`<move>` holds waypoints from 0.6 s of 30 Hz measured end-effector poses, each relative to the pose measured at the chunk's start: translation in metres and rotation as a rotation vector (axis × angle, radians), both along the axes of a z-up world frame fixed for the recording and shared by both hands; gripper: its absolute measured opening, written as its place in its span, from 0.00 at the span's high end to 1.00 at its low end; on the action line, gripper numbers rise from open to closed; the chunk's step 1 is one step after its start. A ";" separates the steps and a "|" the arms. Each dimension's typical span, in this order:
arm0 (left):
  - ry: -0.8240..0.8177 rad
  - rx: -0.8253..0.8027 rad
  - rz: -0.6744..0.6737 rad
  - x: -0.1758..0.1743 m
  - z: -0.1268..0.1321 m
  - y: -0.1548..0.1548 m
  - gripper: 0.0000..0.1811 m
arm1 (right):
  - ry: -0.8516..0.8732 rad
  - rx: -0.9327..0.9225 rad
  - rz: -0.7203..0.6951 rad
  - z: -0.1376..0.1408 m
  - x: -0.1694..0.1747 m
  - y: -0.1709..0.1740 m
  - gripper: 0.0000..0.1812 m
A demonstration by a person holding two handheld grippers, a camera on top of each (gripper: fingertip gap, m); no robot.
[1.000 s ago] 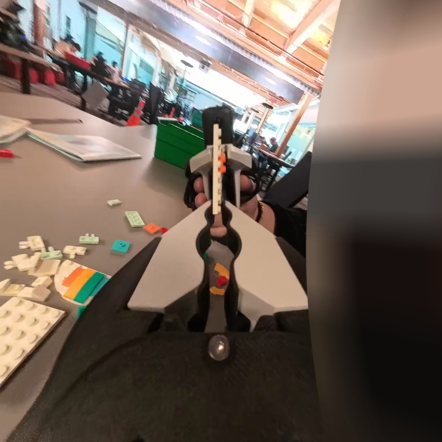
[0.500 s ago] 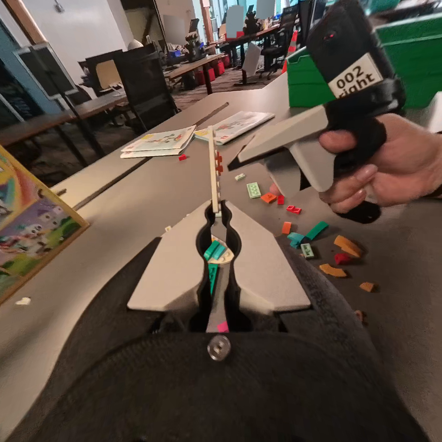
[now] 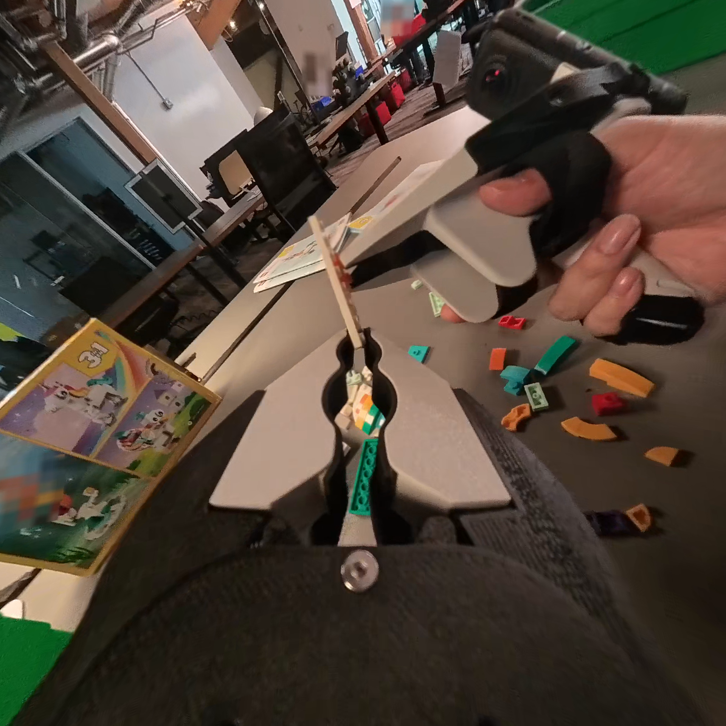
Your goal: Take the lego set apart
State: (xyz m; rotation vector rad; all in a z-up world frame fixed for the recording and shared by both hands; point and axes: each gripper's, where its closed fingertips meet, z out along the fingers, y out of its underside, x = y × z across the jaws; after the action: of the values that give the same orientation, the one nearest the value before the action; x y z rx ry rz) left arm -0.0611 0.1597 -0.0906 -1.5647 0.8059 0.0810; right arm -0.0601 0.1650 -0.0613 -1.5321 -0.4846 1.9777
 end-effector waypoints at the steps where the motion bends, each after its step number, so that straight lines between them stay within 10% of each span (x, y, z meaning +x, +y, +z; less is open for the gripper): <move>1: 0.025 0.009 0.001 0.001 -0.001 0.000 0.98 | 0.008 -0.016 0.002 0.000 0.000 0.001 0.92; 18: 0.429 0.235 -0.008 0.006 -0.005 -0.005 0.97 | -0.091 0.153 0.012 -0.002 0.004 -0.005 0.98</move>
State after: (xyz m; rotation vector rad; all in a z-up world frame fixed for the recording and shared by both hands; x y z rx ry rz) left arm -0.0549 0.1548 -0.0957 -1.3365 1.0939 0.5009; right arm -0.0564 0.1597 -0.0632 -1.5309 -0.6684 1.8405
